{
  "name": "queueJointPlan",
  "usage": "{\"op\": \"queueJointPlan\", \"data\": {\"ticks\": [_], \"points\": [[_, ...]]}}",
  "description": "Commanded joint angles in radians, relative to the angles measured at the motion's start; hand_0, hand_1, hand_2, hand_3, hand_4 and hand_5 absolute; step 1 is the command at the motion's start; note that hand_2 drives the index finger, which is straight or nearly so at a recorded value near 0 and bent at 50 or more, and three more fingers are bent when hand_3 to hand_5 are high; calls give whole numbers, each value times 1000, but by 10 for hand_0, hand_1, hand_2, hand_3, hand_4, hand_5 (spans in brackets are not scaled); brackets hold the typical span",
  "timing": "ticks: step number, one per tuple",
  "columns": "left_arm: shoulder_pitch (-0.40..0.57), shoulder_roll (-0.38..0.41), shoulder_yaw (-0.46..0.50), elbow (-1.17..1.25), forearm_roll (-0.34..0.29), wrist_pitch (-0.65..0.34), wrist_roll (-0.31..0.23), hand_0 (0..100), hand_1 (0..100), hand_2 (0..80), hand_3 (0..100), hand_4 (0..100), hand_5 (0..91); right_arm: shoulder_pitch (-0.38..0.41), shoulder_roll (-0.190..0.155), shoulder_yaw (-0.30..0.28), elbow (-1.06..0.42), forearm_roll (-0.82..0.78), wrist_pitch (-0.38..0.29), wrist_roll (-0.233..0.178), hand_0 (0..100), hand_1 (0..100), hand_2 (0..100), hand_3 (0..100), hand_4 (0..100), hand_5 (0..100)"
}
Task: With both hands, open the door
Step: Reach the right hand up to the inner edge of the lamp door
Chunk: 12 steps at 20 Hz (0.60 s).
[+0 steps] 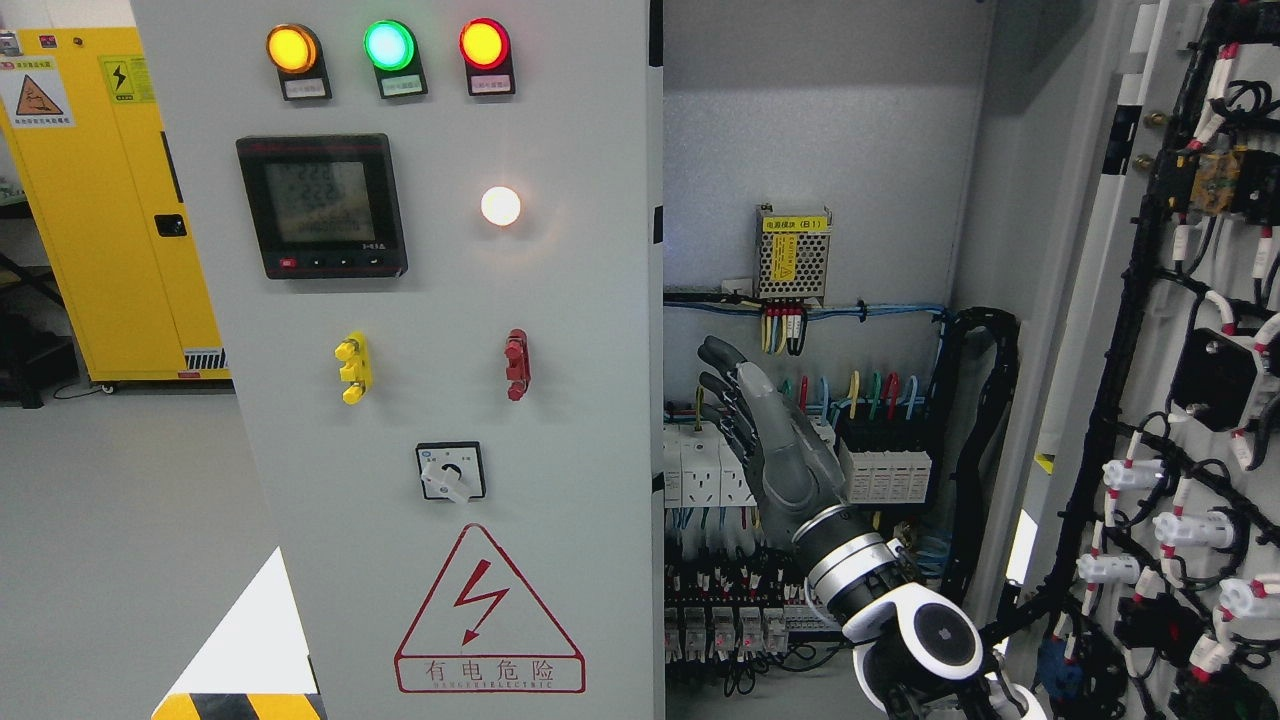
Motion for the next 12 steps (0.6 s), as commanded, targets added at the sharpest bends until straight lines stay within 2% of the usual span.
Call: {"op": "queueJointPlan", "data": {"ticks": [1,4,10,12], "points": [[0,21,1,24,1,-7,0,0,0,0,0,0,0,-38,8,-2,63,-21,1,5,201,124,0,0,0,0],[-2,12,-1,24,-1,-7,0,0,0,0,0,0,0,-55,9,-2,64,-19,2,68,202,124,0,0,0,0],[-3,7,-1,24,-1,-7,0,0,0,0,0,0,0,-63,11,-13,66,-22,28,89,201,123,0,0,0,0],[-5,7,-1,24,-1,-7,0,0,0,0,0,0,0,-63,11,-14,75,-22,33,137,201,122,0,0,0,0]]}}
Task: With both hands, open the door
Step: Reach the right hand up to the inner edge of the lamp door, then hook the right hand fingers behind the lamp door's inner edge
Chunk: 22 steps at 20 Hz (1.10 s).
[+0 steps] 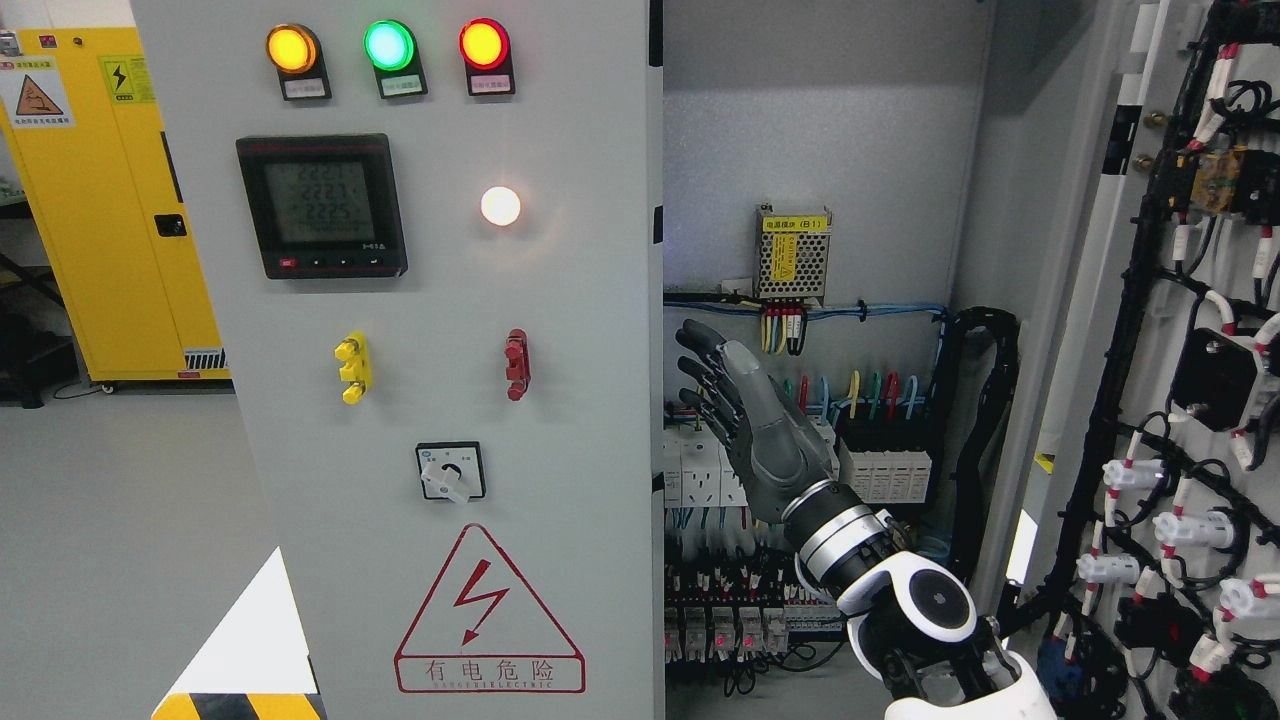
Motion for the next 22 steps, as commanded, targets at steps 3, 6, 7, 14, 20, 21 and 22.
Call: {"op": "queueJointPlan", "data": {"ticks": [3,6,7,14,20,21,22], "points": [[-6,9,0,24,0,0,0,0,0,0,0,0,0,-12,11,-45,45,-5,21,60,201,122,0,0,0,0],[-6,9,0,24,0,0,0,0,0,0,0,0,0,-41,11,-51,66,-83,43,61,201,121,0,0,0,0],[-6,9,0,24,1,0,0,0,0,0,0,0,0,-51,11,-51,71,-112,63,60,201,121,0,0,0,0],[-7,9,0,24,0,0,0,0,0,0,0,0,0,-71,9,-48,92,-129,83,65,201,121,0,0,0,0],[-7,9,0,24,0,0,0,0,0,0,0,0,0,-73,8,-43,92,-128,84,134,202,122,0,0,0,0],[-7,9,1,24,1,0,0,0,0,0,0,0,0,-76,6,-43,95,-129,84,135,201,122,0,0,0,0],[-7,7,1,24,0,0,0,0,0,0,0,0,0,-87,8,-45,107,-131,86,138,202,122,0,0,0,0]]}}
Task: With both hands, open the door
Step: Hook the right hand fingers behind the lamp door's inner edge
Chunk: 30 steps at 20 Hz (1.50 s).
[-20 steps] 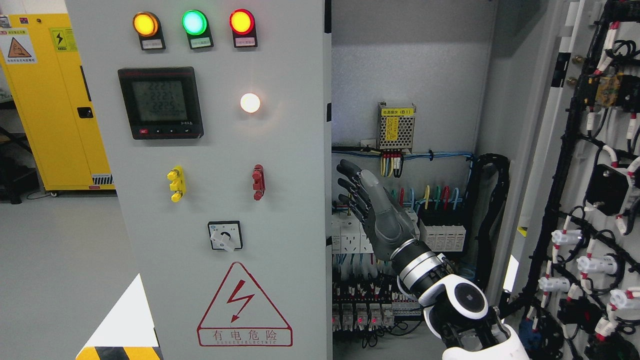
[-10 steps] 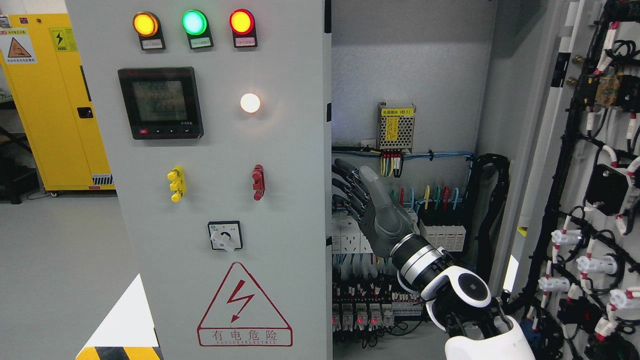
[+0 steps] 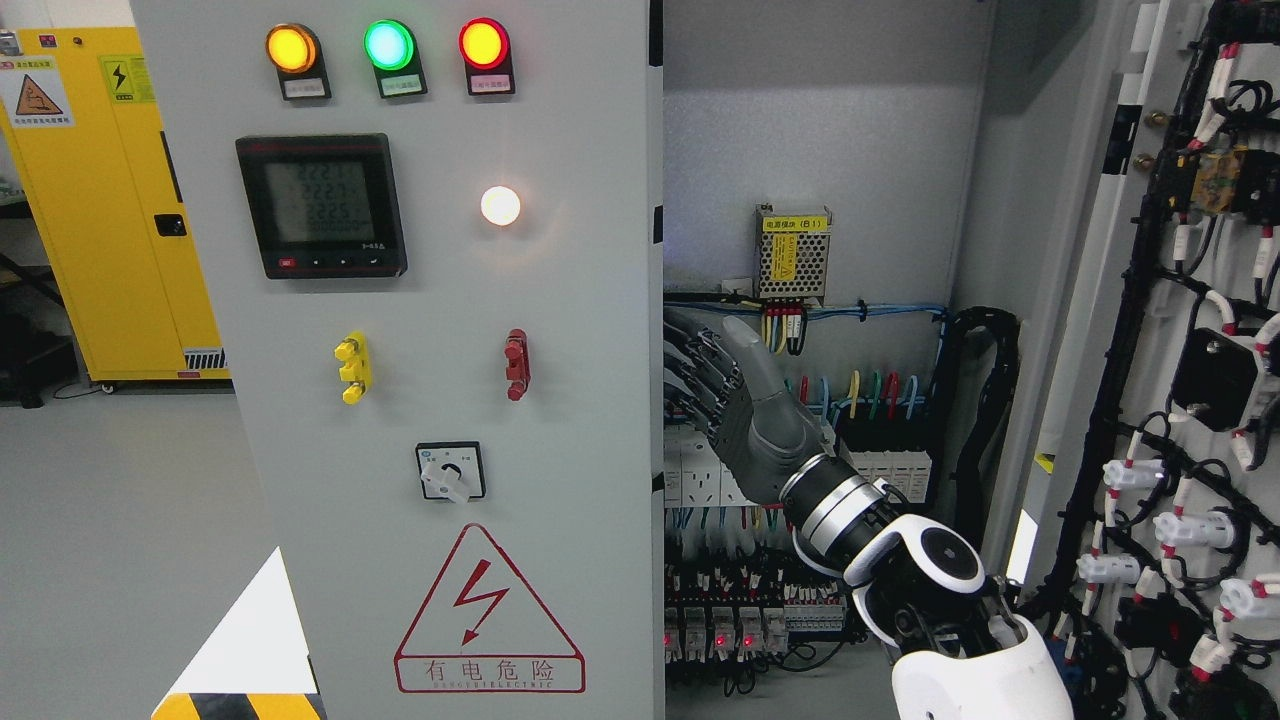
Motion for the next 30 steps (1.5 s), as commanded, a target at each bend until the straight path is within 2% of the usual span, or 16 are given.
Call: {"op": "queueJointPlan", "data": {"ticks": [1,3,4,7,12,18,21,24,30], "points": [[0,9,1,24,0,0,0,0,0,0,0,0,0,-26,6,-9,49,-9,2,33,202,122,0,0,0,0],[0,9,1,26,0,0,0,0,0,0,0,0,0,-33,6,-6,61,-11,2,115,201,123,0,0,0,0],[0,9,1,26,0,0,0,0,0,0,0,0,0,-36,6,-7,66,-11,4,136,202,123,0,0,0,0],[0,9,1,26,0,0,0,0,0,0,0,0,0,-40,5,-13,74,-12,37,148,201,123,0,0,0,0],[0,9,1,26,0,0,0,0,0,0,0,0,0,-65,5,-24,114,-14,42,192,201,123,0,0,0,0],[0,9,1,26,1,0,0,0,0,0,0,0,0,-75,2,-26,135,-14,42,197,201,123,0,0,0,0],[0,9,1,24,0,0,0,0,0,0,0,0,0,-79,2,-27,137,-14,42,252,201,123,0,0,0,0],[0,8,0,24,0,0,0,0,0,0,0,0,0,-82,2,-50,140,-14,42,262,201,123,0,0,0,0],[0,1,1,24,0,0,0,0,0,0,0,0,0,-86,-4,-50,141,-14,41,289,202,123,0,0,0,0]]}}
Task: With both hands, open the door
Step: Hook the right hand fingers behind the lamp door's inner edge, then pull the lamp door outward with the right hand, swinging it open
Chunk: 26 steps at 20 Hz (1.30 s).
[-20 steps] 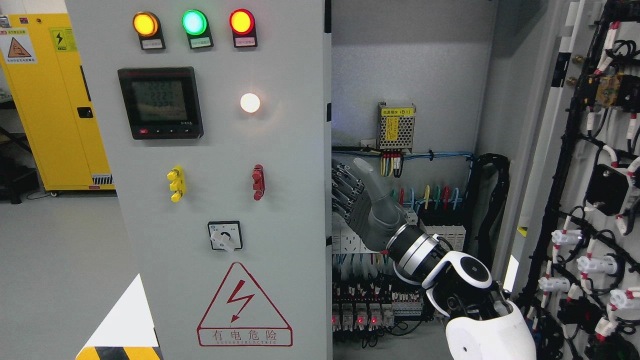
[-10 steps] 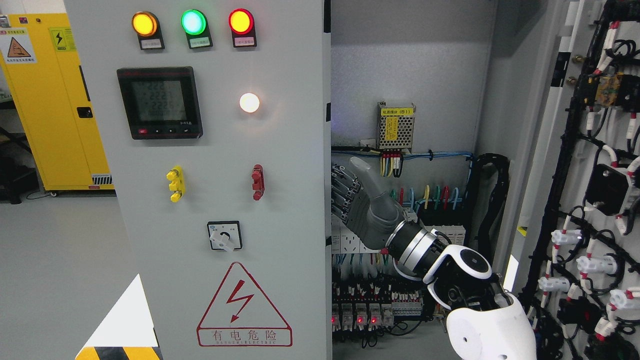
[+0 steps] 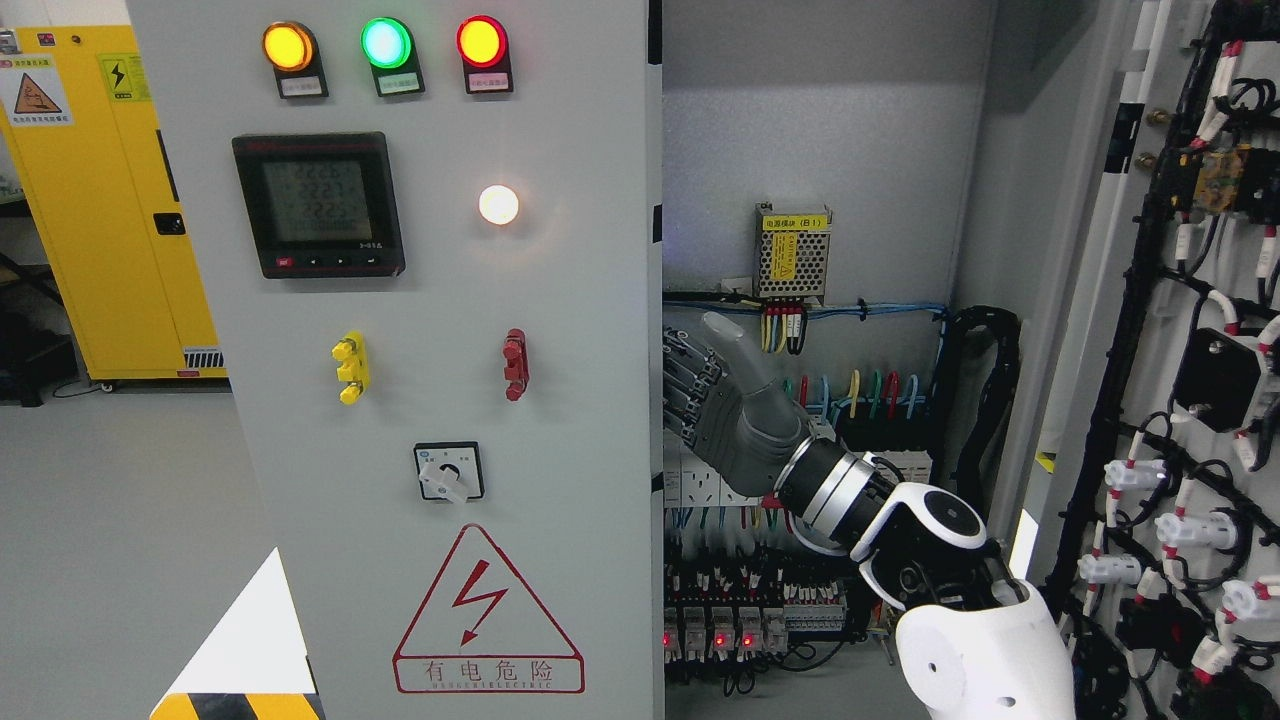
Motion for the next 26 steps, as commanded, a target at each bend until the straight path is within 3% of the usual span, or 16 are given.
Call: {"op": "queueJointPlan", "data": {"ticks": [1,7,10,20,24,26], "points": [[0,2,0,25,0,0,0,0,0,0,0,0,0,-6,-4,-15,18,0,-1,25,202,123,0,0,0,0],[0,2,0,25,0,0,0,0,0,0,0,0,0,-10,-4,-15,11,0,-3,39,201,123,0,0,0,0],[0,2,0,26,0,0,0,0,0,0,0,0,0,-10,-3,-15,8,0,-4,79,201,122,0,0,0,0],[0,2,0,26,0,0,0,0,0,0,0,0,0,5,-3,-15,-32,-12,-3,103,201,122,0,0,0,0],[0,3,0,26,0,0,0,0,0,0,0,0,0,66,-7,2,-104,-64,0,102,202,121,0,0,0,0],[2,3,0,26,1,0,0,0,0,0,0,0,0,112,-33,20,-159,-69,2,102,202,121,0,0,0,0]]}}
